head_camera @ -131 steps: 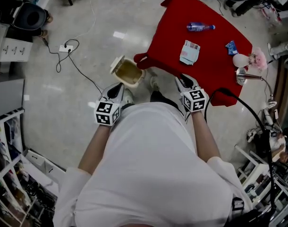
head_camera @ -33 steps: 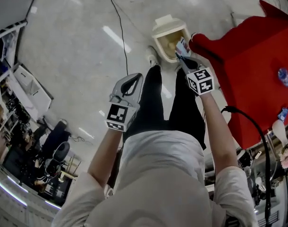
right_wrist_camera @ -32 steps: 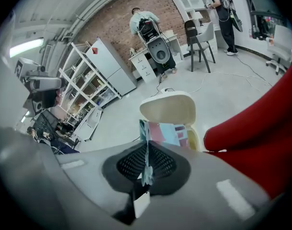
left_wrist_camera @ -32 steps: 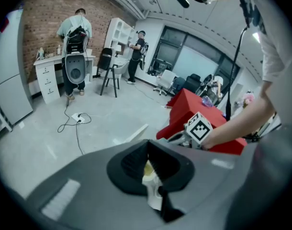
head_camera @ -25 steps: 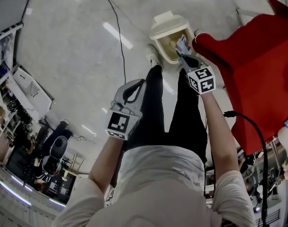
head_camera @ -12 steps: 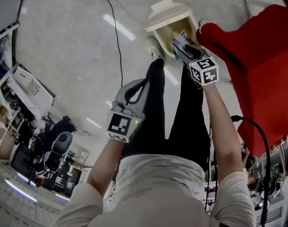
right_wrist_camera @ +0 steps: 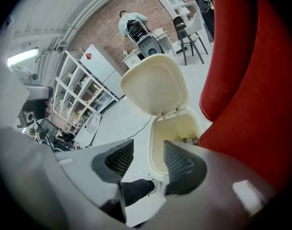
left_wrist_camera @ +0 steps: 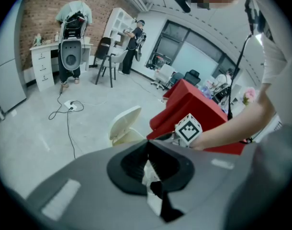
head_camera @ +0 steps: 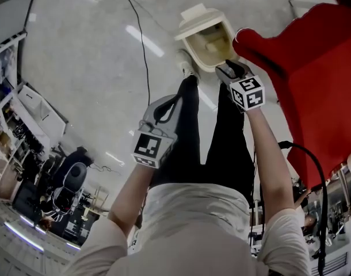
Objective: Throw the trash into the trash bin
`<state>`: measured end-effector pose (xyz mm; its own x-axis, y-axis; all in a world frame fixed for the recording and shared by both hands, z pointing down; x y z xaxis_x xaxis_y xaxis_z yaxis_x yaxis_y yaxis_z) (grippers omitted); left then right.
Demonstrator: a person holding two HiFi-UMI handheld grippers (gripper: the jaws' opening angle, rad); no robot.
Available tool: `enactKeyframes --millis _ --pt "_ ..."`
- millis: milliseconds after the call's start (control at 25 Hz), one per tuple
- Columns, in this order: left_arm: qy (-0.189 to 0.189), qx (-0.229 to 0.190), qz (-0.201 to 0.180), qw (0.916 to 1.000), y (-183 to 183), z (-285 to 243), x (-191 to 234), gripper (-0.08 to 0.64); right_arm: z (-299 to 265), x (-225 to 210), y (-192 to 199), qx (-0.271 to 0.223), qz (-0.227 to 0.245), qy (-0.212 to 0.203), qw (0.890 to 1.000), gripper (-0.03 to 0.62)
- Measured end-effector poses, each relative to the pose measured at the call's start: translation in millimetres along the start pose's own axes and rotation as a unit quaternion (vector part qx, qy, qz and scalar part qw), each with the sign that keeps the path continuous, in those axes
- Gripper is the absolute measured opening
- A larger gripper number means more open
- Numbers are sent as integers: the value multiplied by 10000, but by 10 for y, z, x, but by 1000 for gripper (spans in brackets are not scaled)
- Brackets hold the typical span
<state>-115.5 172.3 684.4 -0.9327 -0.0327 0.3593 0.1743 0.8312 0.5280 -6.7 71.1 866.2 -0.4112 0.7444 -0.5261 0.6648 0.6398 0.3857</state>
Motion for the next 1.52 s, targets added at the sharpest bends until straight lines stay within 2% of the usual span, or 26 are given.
enactKeyframes --millis 480,720,880,1160,1520 --pt "-122 -184 -28 9998 -461 408 -134 5 843 290 -450 -358 84 281 9989 62" --pt "-122 -288 -43 9995 -669 637 -215 5 1280 557 -687 -524 199 299 9980 34" --pt "-41 -197 -135 9997 -692 828 -229 5 1487 828 -784 -622 248 278 9974 6" --pt "205 -316 -332 9987 -914 1204 -361 5 2031 1289 -986 -919 360 334 9946 2" --pt "339 -432 -705 9960 -1075 1589 -542 5 2718 1698 -1092 -1357 470 419 9887 2"
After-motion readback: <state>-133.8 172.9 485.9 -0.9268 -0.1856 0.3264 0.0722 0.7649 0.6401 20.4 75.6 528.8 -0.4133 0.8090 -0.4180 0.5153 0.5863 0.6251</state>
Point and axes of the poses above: the fingertips, and each gripper's own axes: z backward along the fingers, x to its left, y out of its underside, the point moved 2 cm from there along z, backward along the fingers, and after that the axes turned 5 degrees about x, right-handed, at the moved point
